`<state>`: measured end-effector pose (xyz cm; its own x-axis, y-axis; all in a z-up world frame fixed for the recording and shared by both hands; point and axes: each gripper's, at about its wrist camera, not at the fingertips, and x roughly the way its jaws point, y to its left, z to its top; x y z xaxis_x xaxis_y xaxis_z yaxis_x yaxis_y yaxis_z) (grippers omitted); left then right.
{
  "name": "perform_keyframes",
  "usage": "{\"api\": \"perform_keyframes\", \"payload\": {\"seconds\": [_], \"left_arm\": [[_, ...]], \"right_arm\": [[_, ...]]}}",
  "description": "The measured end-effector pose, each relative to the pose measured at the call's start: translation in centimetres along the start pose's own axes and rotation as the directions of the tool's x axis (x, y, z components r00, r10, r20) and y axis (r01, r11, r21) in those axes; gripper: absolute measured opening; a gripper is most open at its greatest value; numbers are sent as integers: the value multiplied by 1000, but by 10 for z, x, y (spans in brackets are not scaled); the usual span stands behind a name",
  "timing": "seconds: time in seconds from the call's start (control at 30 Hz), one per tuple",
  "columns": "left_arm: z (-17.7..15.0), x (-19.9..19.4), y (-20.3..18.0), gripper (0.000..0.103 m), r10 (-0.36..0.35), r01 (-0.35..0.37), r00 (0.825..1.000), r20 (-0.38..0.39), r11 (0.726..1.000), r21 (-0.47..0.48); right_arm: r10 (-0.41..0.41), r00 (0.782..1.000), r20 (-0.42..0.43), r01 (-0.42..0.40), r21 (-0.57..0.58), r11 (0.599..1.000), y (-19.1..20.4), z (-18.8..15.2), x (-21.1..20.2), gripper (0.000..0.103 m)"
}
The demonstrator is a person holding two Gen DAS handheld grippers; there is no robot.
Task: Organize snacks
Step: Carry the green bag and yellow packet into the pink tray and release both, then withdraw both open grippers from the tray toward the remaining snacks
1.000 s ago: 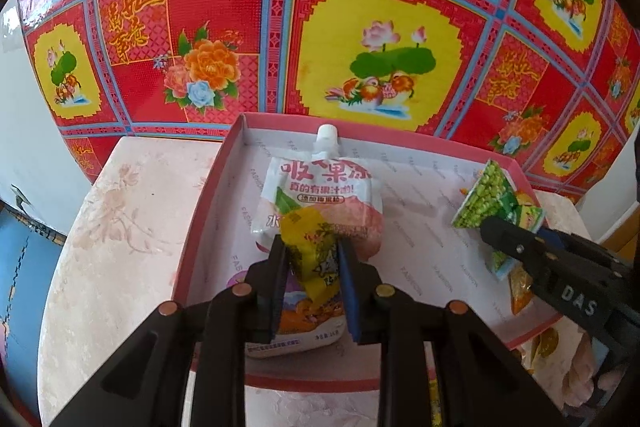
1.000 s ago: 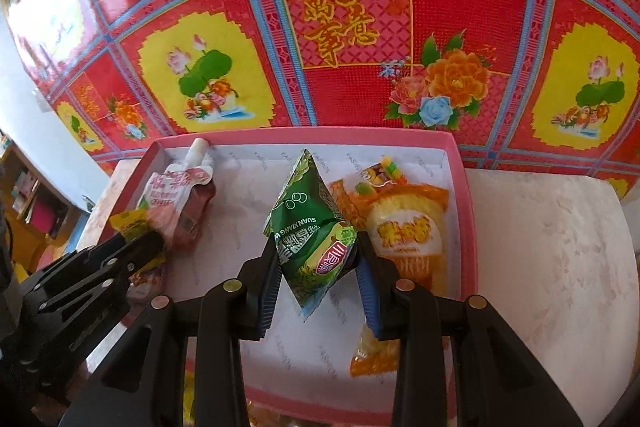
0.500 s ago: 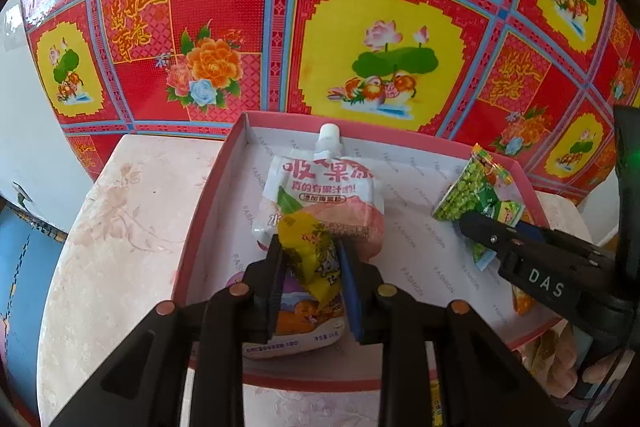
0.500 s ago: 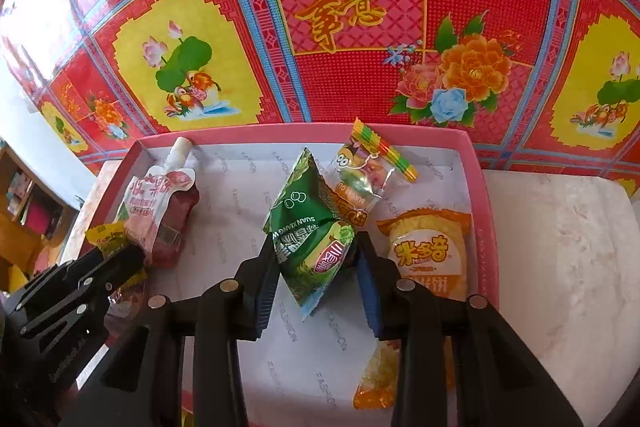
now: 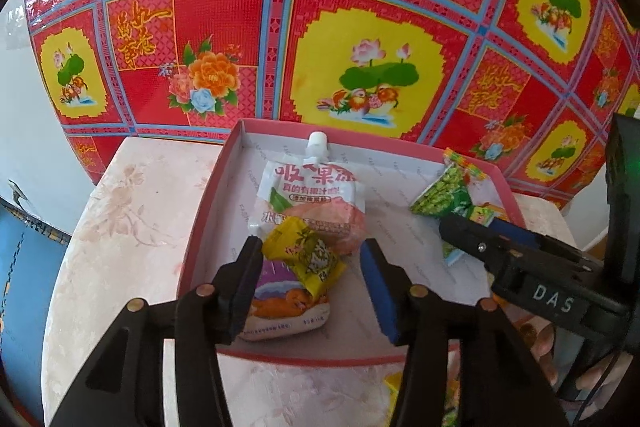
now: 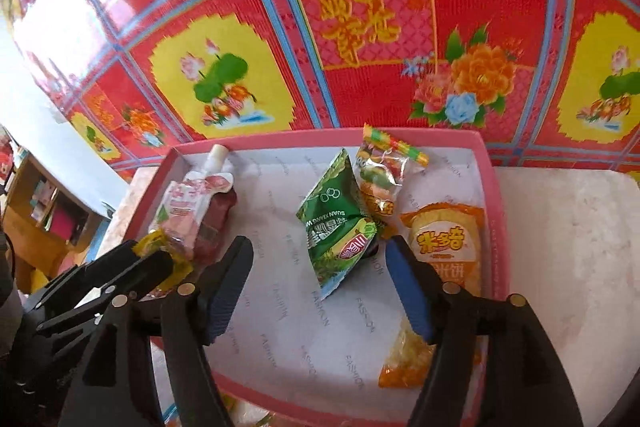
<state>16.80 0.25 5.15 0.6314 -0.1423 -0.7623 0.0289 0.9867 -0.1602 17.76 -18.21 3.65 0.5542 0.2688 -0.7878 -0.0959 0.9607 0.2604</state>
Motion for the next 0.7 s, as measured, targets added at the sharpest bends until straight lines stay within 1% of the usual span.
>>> {"api": "perform_keyframes", "payload": {"seconds": [0.1,0.33,0.5,0.7], "left_arm": [[0,-7,-3,53,-25,25,1000,-4,1000,4],[-2,-21,-18,54,-38,38,999,12,998,40],[-7,-31,-23,54,-35,34,999,15,998,61],[-14,-42,-31,54,-34,33,999,15,996,83]], "right_arm": [[0,1000,13,0,2,1000,-1,-1,-10,71],[-8,999,39,7,11,1000,-11,-8,-38,71],[-12,999,44,11,15,1000,-18,-18,-55,71],[-18,998,53,19,-1,1000,-15,-27,-70,71]]}}
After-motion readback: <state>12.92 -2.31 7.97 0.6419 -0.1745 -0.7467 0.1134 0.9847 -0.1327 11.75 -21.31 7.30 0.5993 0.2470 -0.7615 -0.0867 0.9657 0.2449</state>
